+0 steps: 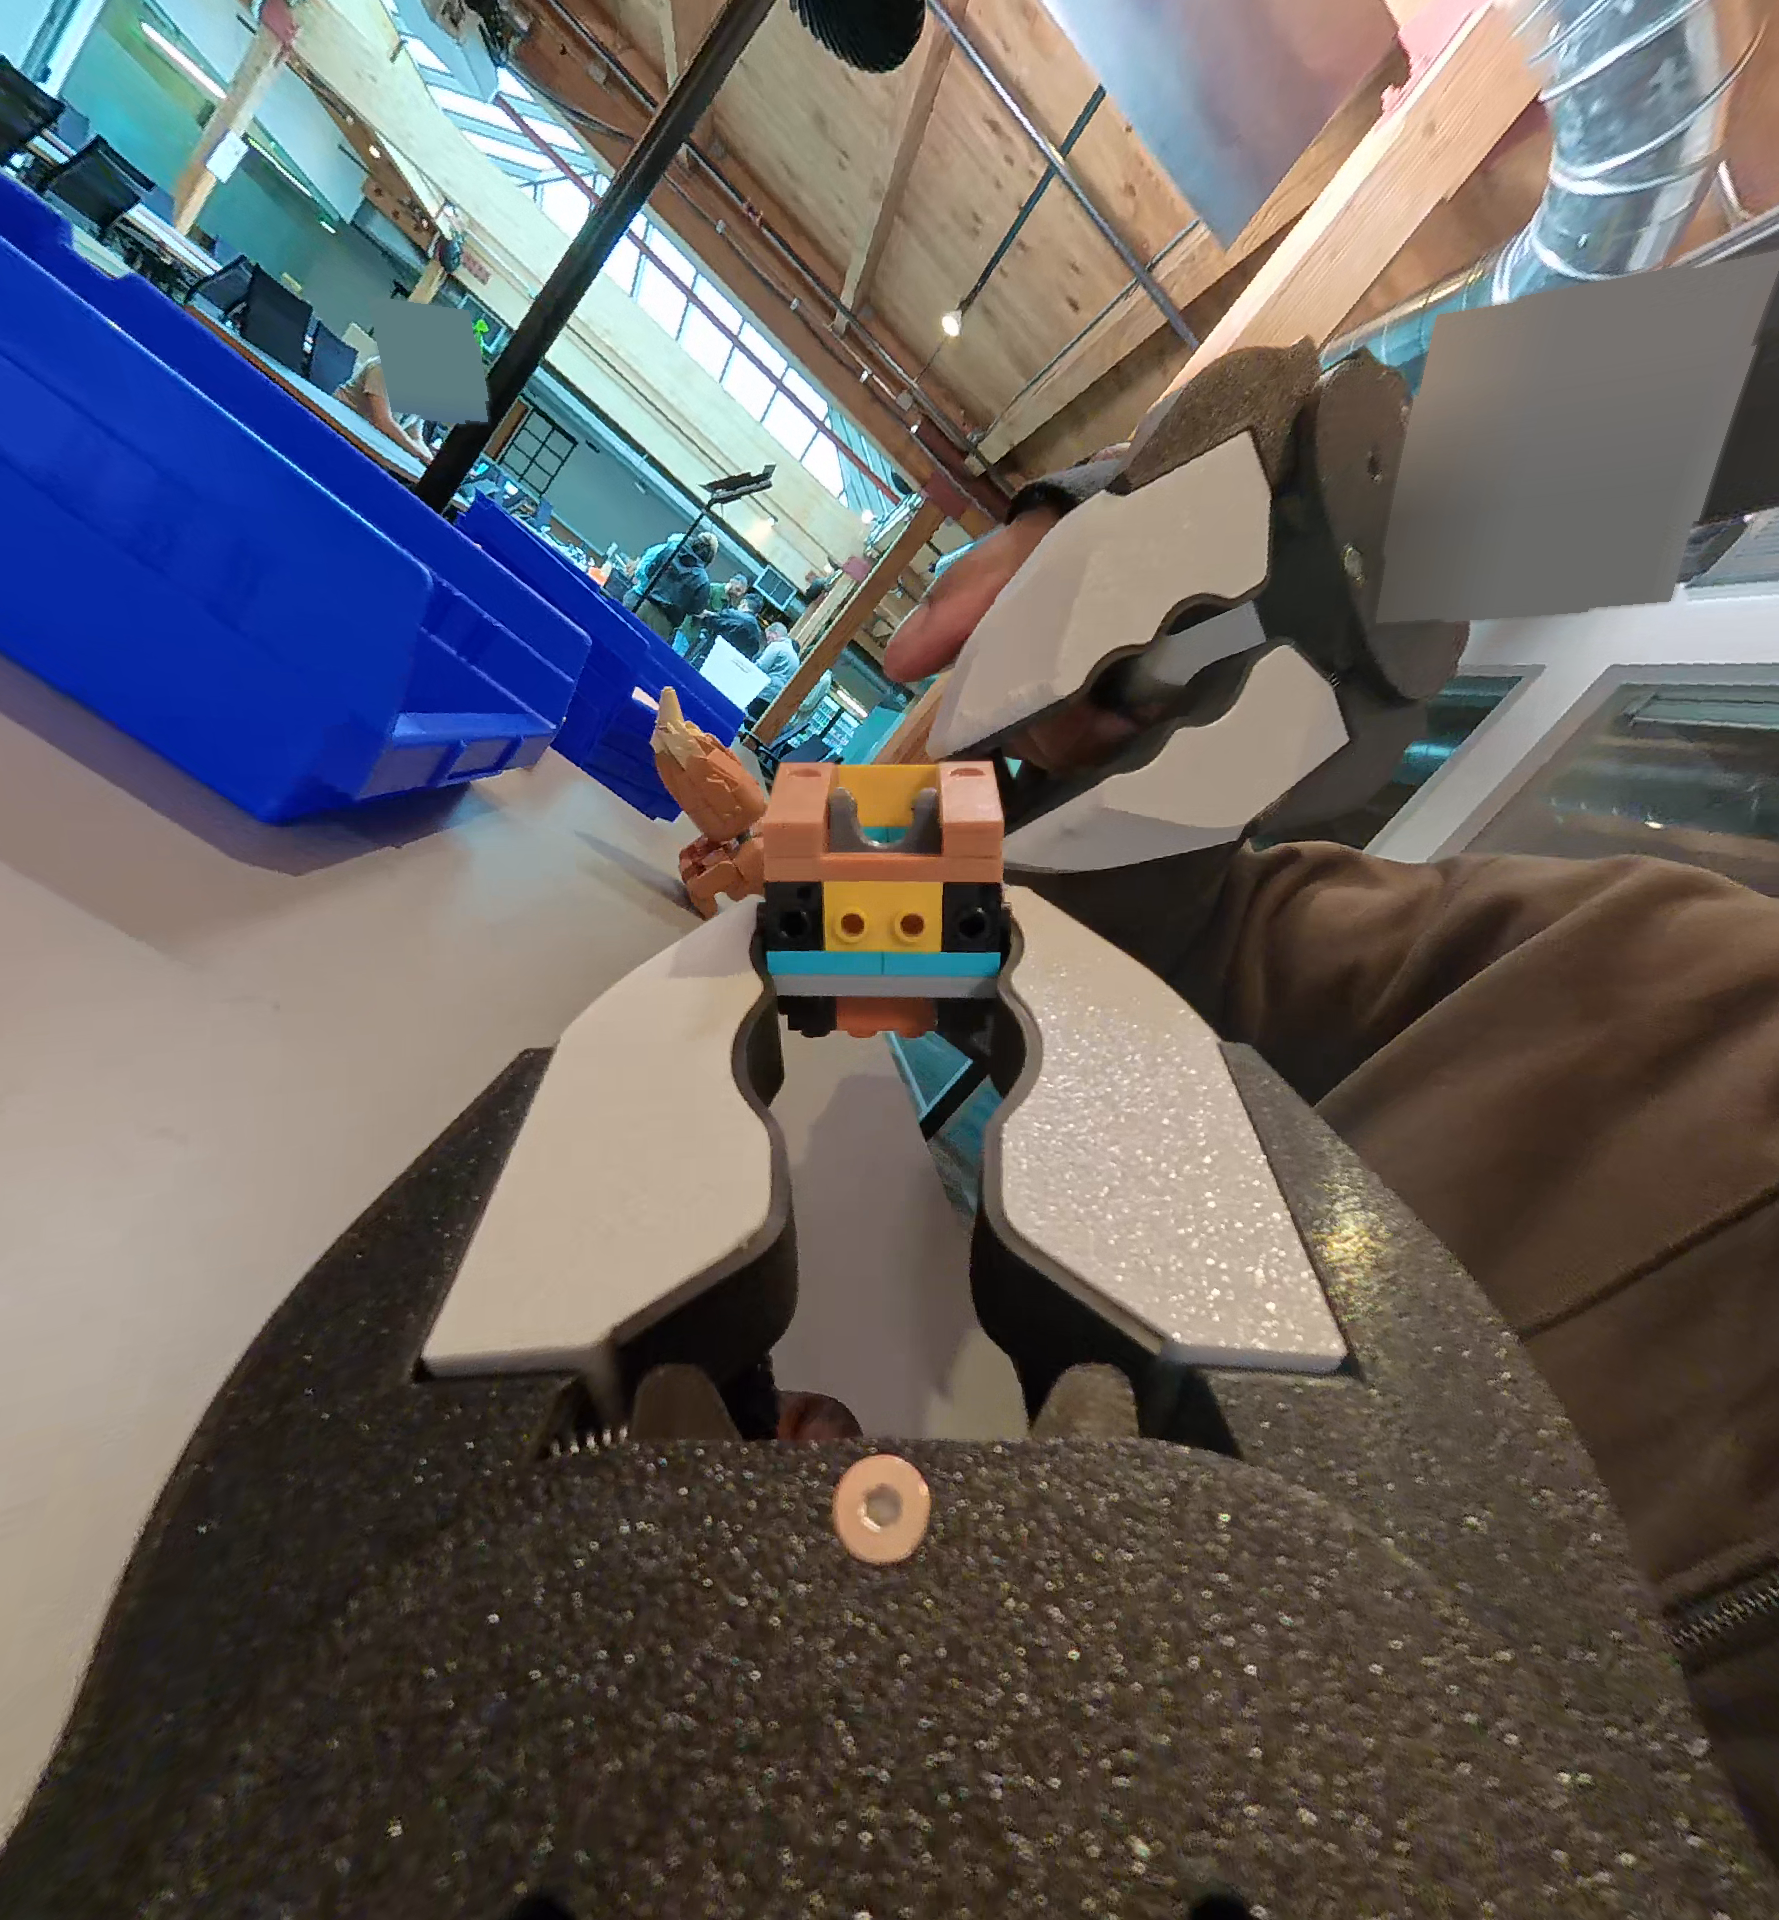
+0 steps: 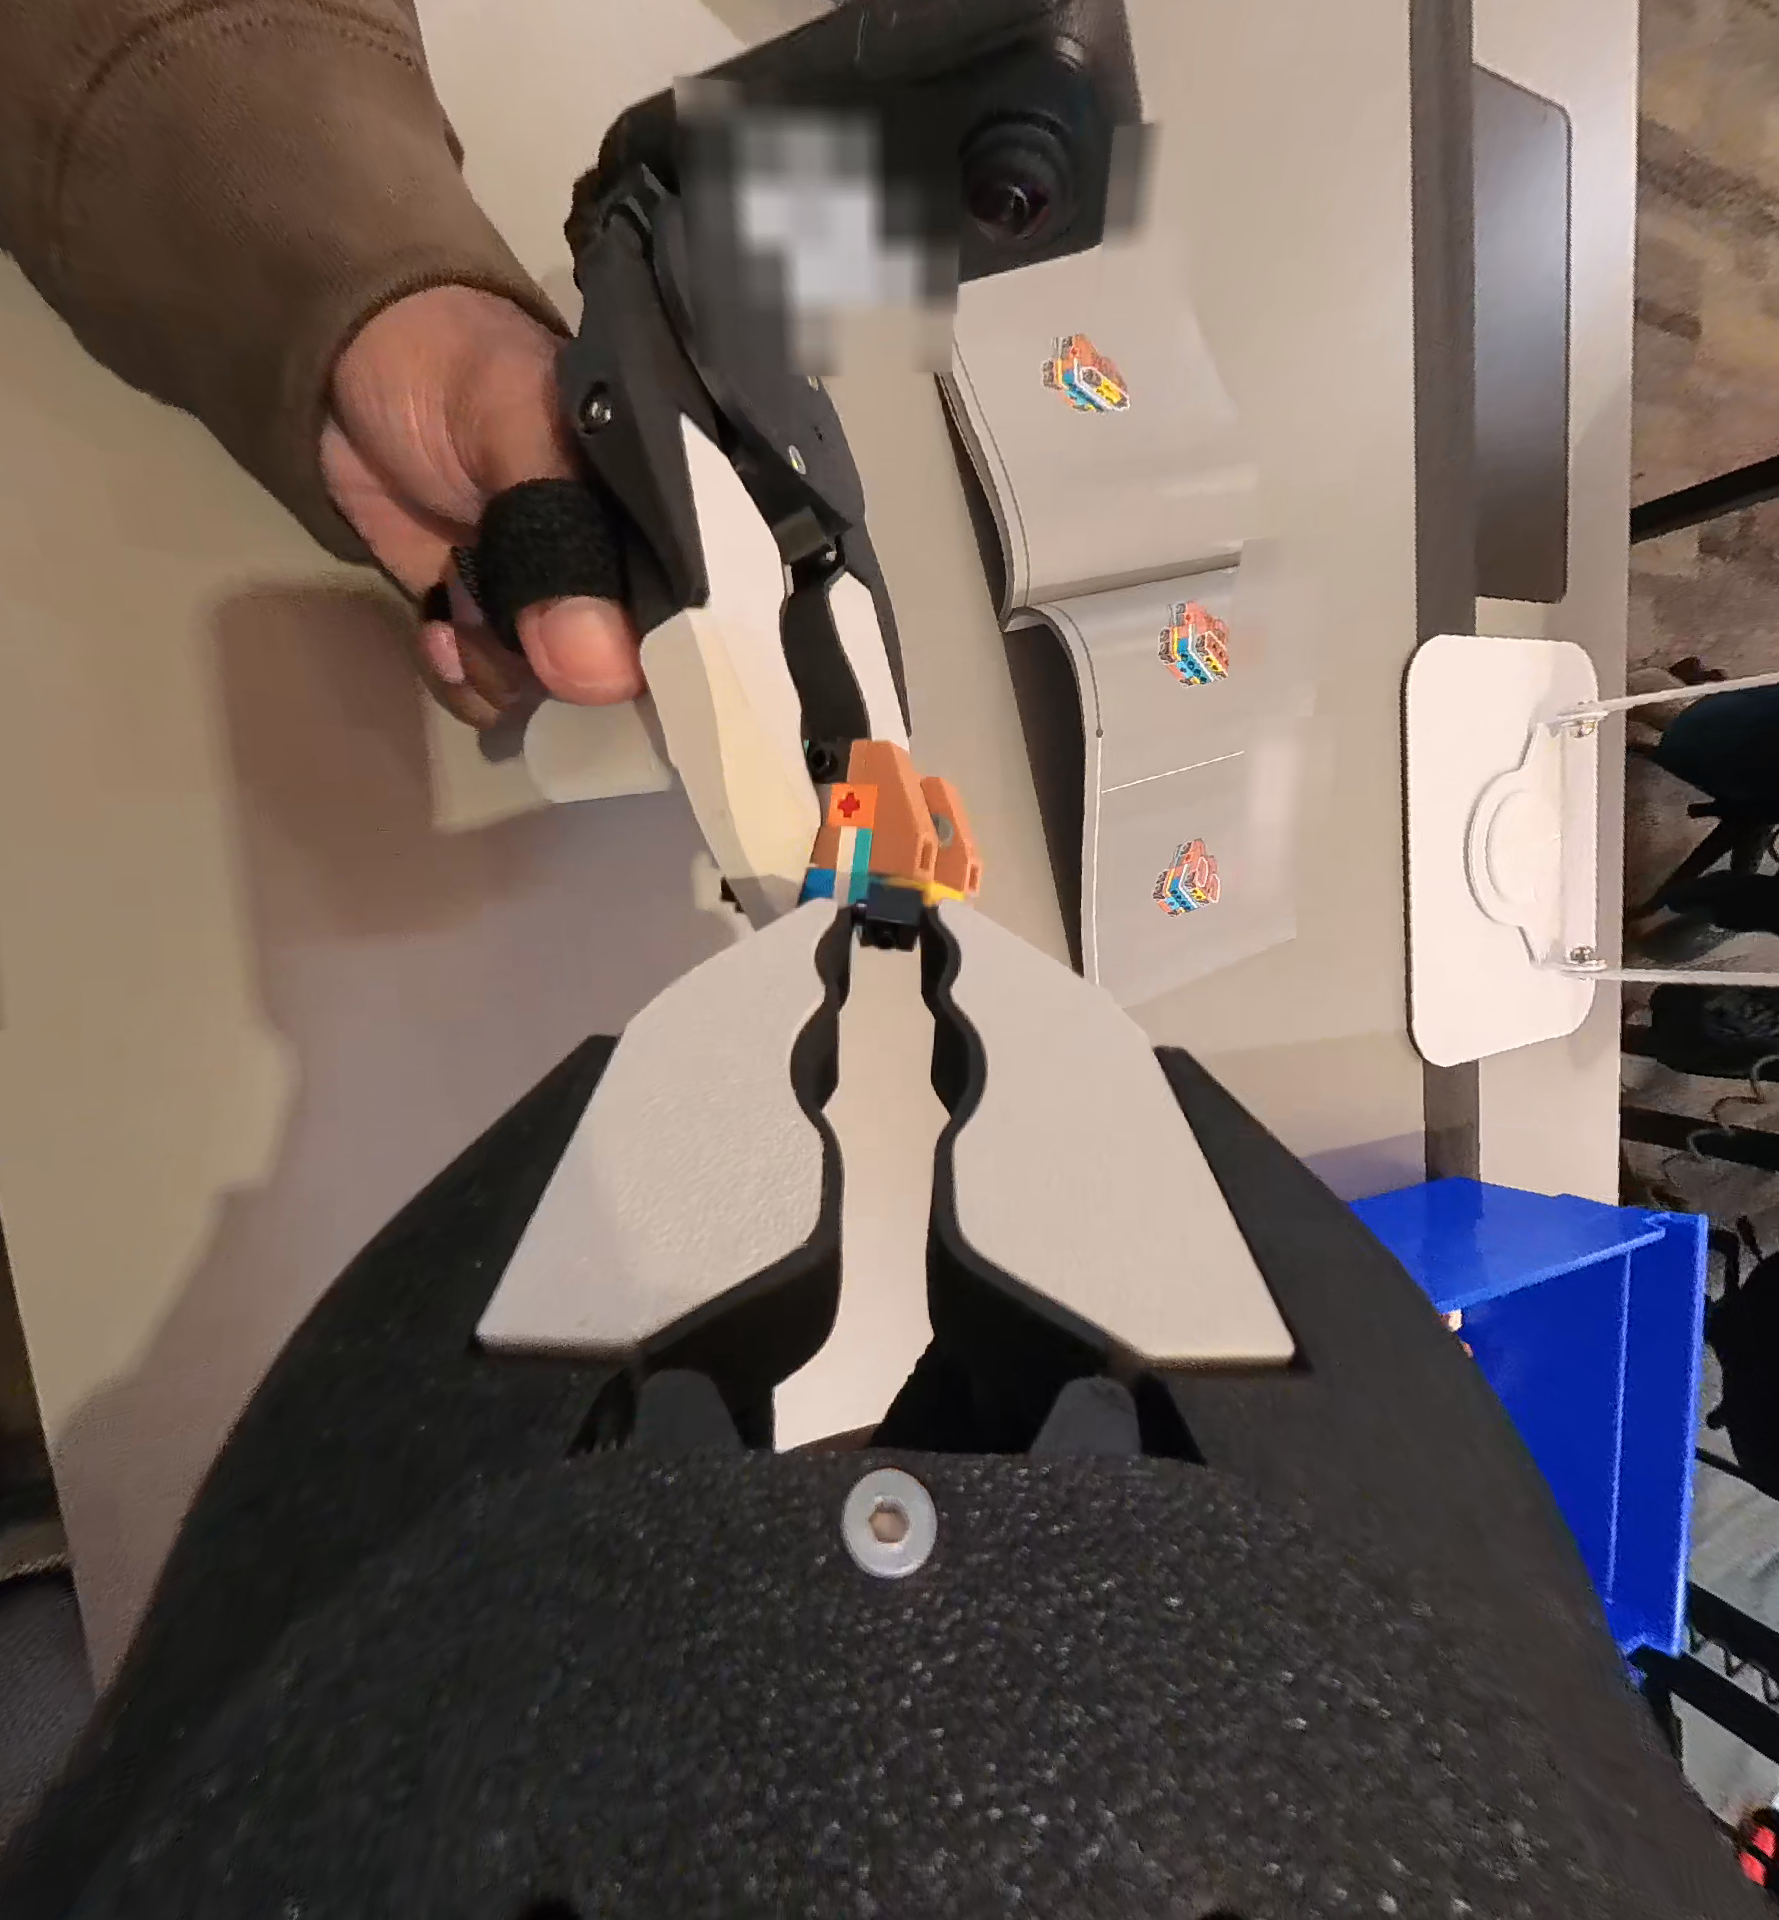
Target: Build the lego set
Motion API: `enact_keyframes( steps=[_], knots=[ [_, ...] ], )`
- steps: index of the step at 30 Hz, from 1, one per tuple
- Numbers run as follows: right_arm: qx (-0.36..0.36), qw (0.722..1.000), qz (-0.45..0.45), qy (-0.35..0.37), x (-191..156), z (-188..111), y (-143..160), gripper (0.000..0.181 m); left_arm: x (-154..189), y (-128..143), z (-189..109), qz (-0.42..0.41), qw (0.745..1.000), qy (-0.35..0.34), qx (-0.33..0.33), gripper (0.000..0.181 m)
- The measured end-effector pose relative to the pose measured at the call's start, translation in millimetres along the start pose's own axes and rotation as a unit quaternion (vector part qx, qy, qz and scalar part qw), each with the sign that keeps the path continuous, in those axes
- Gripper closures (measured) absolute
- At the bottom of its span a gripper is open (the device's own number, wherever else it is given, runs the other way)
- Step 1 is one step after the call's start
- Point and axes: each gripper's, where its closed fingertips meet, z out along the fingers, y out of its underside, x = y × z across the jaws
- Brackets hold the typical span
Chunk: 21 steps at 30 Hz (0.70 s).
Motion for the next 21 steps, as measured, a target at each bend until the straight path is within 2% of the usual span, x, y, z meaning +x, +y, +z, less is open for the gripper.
enact_keyframes(
  steps=[8, 12, 15, 18, 21],
  knots=[
    [-0.006, 1.0, -0.004, -0.016, 2, 1, 0, 0.167, -1, -1, -1, -0.008, 1.0, 0.004, 0.001, 0.144],
    [0.01, 1.0, 0.017, 0.0, 10, -4, 9, 0.167, -8, -8, -7, 0.028, 0.999, -0.03, 0.012, 0.144],
    [0.027, 0.998, 0.05, 0.01, 10, -5, 29, 0.165, -17, -19, -15, 0.053, 0.996, -0.065, 0.031, 0.144],
    [0.057, 0.994, 0.089, -0.011, -14, 3, 51, 0.163, -22, -25, -19, 0.073, 0.992, -0.088, 0.046, 0.144],
    [0.095, 0.991, 0.082, -0.043, -62, 10, 66, 0.161, -25, -28, -22, 0.089, 0.989, -0.103, 0.055, 0.144]
  ],
)
